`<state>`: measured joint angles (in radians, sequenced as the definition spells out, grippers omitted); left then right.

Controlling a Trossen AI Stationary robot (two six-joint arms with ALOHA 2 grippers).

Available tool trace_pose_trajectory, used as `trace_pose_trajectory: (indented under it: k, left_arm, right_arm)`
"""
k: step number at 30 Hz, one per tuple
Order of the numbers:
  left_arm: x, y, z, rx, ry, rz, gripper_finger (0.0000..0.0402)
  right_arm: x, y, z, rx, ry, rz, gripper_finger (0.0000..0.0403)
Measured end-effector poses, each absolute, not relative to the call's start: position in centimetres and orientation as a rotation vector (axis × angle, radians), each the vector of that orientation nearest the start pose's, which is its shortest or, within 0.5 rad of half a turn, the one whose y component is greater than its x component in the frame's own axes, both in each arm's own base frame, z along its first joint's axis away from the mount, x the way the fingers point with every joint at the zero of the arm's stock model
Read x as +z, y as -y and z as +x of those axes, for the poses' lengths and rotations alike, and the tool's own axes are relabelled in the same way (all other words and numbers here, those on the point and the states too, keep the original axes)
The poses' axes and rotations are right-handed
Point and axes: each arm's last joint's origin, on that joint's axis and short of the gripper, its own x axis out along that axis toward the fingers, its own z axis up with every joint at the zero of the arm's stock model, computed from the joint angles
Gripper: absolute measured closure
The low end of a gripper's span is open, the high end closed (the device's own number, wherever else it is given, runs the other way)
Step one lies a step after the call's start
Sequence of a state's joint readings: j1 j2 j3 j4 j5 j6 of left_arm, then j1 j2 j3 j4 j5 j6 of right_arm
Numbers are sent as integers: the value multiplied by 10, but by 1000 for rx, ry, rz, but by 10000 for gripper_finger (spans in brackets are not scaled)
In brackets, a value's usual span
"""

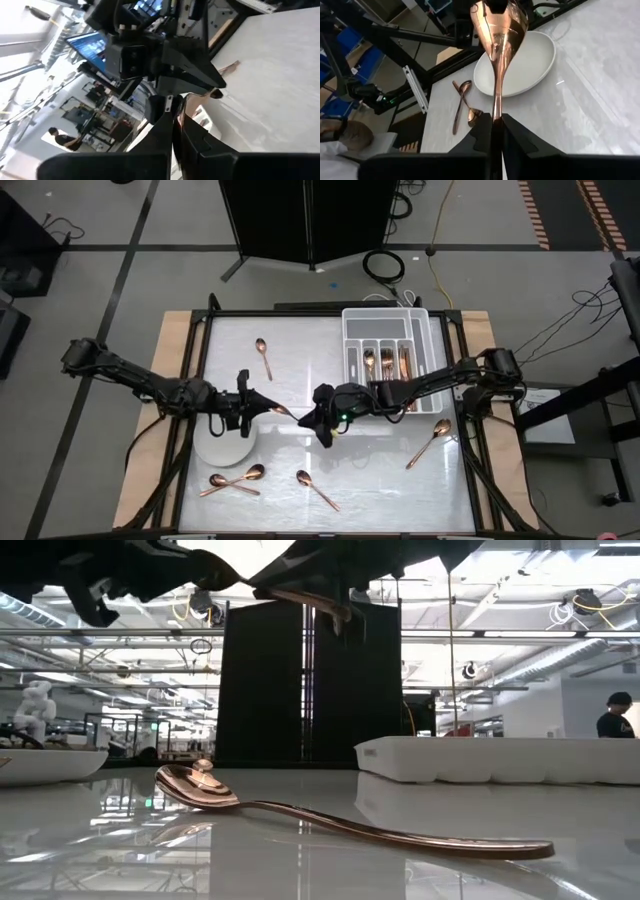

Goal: Sort silverware
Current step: Put the bronze spoon into the silverware tray

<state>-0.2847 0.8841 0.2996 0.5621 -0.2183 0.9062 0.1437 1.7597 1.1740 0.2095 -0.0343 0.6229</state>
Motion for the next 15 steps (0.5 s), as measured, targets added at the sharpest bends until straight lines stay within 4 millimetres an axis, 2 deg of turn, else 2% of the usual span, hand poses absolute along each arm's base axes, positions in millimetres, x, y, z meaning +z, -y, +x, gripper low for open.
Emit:
trace_pose_trajectory:
  k: [7, 11, 15]
  left_arm:
    - [223, 46, 182, -64, -20, 833, 397]
    - [236, 46, 188, -74, -182, 733, 398]
    - [255, 46, 189, -50, -309, 552, 399]
  right_arm:
    - [243, -57, 393, 63, -398, 512, 345]
    - [242, -56, 393, 77, -404, 408, 326]
    - [238, -54, 392, 44, -439, 340, 322]
